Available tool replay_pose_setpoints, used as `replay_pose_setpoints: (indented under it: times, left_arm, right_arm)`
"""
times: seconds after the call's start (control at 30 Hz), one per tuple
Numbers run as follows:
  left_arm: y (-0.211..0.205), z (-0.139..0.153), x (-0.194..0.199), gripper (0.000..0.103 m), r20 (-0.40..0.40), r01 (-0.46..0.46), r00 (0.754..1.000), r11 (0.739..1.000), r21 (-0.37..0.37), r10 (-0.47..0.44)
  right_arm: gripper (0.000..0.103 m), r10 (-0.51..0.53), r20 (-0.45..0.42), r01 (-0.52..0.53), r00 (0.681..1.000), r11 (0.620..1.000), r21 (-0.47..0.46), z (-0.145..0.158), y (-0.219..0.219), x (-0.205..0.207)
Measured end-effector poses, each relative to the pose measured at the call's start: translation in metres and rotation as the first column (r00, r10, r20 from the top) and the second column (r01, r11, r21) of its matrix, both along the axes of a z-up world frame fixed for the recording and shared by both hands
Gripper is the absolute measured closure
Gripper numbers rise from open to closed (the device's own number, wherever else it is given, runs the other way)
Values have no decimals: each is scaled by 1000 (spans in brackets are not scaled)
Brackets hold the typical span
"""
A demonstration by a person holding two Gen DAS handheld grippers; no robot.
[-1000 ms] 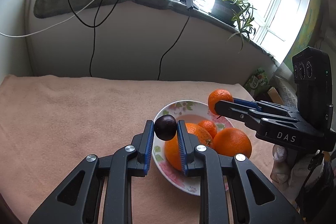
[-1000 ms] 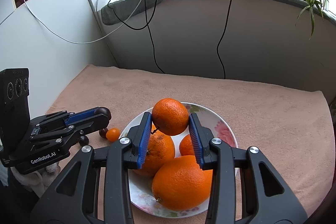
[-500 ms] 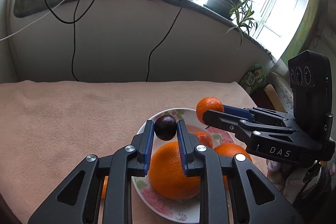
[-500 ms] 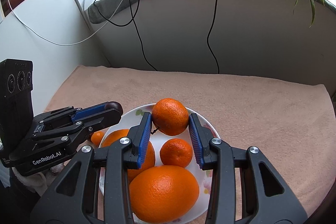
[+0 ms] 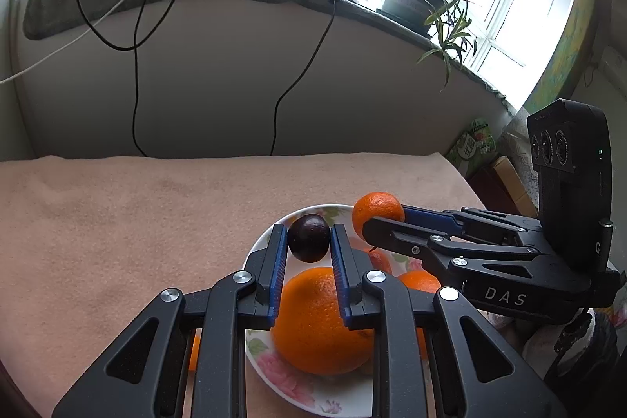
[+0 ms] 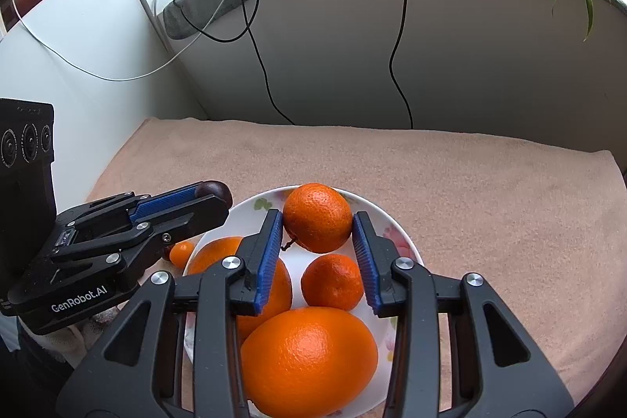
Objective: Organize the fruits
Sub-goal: 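Carry the tangerine and plum over the white plate and open both tools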
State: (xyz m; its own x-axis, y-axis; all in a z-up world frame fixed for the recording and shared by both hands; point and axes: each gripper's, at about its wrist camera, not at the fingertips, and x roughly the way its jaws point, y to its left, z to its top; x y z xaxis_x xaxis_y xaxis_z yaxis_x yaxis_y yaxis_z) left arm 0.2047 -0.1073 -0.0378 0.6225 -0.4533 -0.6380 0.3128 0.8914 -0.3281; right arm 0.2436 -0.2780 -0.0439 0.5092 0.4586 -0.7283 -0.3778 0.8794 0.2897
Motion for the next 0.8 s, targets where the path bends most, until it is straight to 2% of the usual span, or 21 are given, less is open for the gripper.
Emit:
replay_pose_setpoints:
  times: [0.1, 0.17, 0.3, 0.37, 0.43, 0.63, 0.73, 0.8]
  left_arm:
    - [0, 1, 0, 81, 1, 1, 1000, 1000, 2, -1]
    - [0, 1, -1, 77, 3, 1, 1000, 1000, 1, -1]
    - [-1, 3, -1, 77, 6, 1, 1000, 1000, 1, -1]
    - [-1, 4, -2, 72, 9, 1, 1000, 1000, 2, -1]
    - [-1, 6, -3, 71, 12, 2, 1000, 1000, 2, -2]
    - [2, 11, -9, 71, 28, -6, 1000, 1000, 4, 6]
    - [5, 14, -13, 61, 41, -10, 999, 1000, 10, 10]
    - [7, 16, -17, 61, 50, -13, 999, 1000, 16, 12]
  right_arm:
    - [64, -3, -3, 3, 1000, 1000, 0, 0, -1, 0]
    - [64, -5, -3, 5, 1000, 1000, -3, 0, -2, -2]
    - [63, -9, 0, 9, 1000, 1000, 1, 1, -4, -3]
    - [56, -14, 4, 14, 1000, 1000, 4, 3, -5, -3]
    - [49, -20, 10, 20, 1000, 1000, 6, 4, -6, -5]
    - [46, -32, 21, 32, 999, 999, 6, 8, -9, -9]
    - [31, -45, 37, 45, 998, 999, 13, 13, -10, -14]
    - [29, -47, 42, 46, 998, 999, 15, 15, -10, -17]
